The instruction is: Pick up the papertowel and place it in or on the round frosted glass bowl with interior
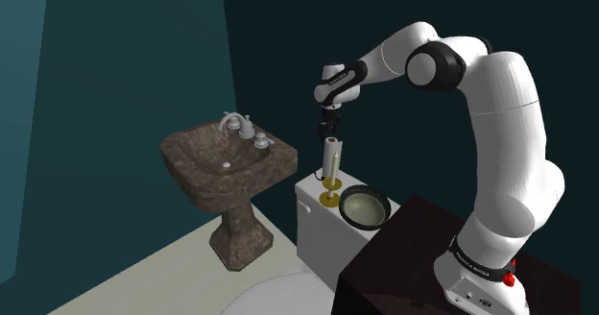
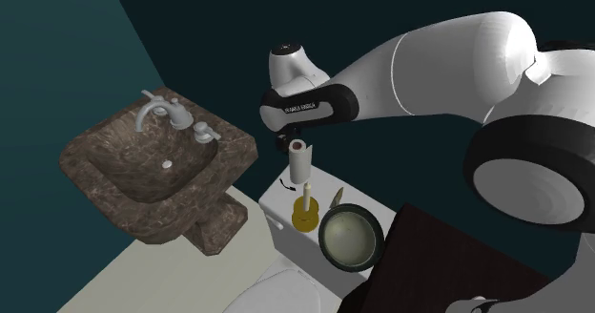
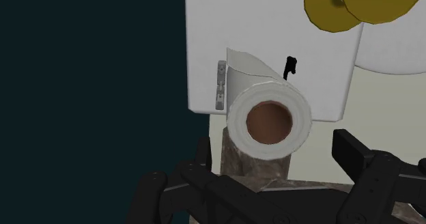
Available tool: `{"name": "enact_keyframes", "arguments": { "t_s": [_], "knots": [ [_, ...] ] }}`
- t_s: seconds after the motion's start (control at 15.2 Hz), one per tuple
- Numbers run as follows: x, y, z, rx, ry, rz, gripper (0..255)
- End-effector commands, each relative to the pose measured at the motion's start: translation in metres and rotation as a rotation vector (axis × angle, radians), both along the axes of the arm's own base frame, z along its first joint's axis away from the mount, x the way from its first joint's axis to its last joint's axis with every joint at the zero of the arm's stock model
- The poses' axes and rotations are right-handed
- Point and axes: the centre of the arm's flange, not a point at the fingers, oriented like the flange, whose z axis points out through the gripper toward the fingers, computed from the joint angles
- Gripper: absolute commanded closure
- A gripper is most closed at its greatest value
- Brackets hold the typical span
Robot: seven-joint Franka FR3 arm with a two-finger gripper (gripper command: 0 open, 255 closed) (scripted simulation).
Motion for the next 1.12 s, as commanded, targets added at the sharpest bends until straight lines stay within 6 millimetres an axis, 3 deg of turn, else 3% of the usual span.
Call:
{"name": "enact_keyframes", "arguments": {
  "t_s": [0.0, 0.2, 0.73, 0.79, 1.06],
  "knots": [
    [0.002, -0.001, -0.01, 0.0, -0.001, 0.0, 0],
    [0.002, -0.001, -0.029, 0.0, -0.001, 0.0, 0],
    [0.002, -0.001, -0.029, 0.0, 0.0, 0.0, 0],
    [0.002, -0.001, -0.029, 0.0, 0.0, 0.0, 255],
    [0.002, -0.001, -0.029, 0.0, 0.0, 0.0, 255]
  ]
}}
